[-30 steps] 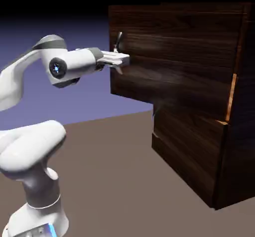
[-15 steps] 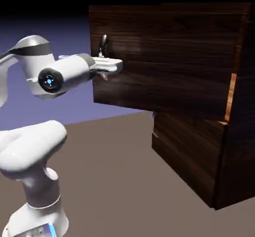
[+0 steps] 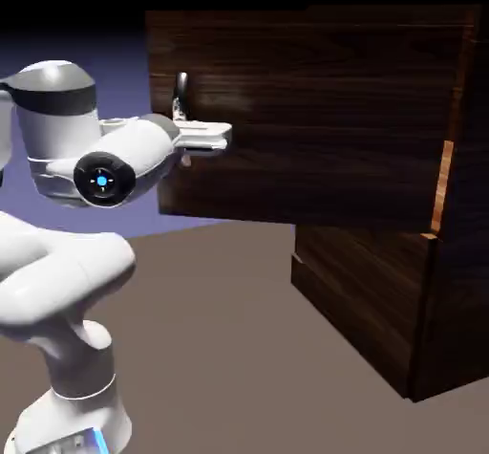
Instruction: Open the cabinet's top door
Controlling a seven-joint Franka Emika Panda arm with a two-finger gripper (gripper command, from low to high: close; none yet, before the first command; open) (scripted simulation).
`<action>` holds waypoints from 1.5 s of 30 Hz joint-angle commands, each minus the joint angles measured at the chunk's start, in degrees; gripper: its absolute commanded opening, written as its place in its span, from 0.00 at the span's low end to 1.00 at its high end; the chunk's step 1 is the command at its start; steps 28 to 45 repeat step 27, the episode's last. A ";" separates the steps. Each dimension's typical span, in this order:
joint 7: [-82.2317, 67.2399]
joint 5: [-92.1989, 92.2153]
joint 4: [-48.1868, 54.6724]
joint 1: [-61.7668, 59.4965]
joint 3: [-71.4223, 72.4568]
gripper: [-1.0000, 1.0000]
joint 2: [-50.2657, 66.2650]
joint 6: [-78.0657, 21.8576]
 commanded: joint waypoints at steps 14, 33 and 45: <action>-15.96 -21.16 19.53 13.14 -18.70 0.00 29.07 -14.22; -31.74 -32.29 44.37 30.22 -36.24 0.00 55.52 -32.77; -31.74 -32.29 44.37 30.22 -36.24 0.00 55.52 -32.77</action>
